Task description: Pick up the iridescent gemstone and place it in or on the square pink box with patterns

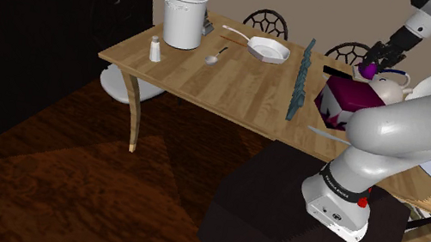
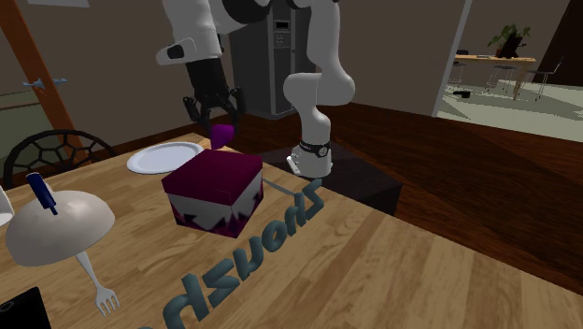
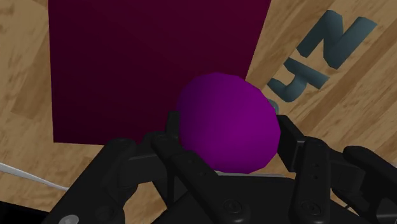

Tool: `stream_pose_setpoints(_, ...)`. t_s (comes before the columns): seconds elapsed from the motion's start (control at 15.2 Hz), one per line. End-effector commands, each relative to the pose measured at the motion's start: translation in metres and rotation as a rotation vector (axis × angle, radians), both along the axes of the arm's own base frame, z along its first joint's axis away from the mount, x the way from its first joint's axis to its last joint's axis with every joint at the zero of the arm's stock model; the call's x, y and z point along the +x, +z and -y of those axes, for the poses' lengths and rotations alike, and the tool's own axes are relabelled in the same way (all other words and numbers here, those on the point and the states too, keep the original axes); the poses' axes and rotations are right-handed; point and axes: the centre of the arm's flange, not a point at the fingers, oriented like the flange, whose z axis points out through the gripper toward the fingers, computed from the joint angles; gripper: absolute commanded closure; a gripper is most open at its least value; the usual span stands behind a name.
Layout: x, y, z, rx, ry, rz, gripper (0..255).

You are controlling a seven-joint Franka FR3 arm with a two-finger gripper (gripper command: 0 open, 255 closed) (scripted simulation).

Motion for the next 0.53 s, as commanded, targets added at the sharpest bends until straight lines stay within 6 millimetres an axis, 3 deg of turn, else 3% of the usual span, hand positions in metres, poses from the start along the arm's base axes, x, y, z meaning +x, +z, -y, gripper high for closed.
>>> stream_pose_setpoints(0.0,-0.022,0.002,0.013,0.0,0.001,0.0,255)
stream_pose_setpoints(0.07,-0.032,0.002,0.02,0.0,0.001,0.0,255)
stream_pose_setpoints(0.46,-0.032,-0.03,0.02,0.0,0.001,0.0,255)
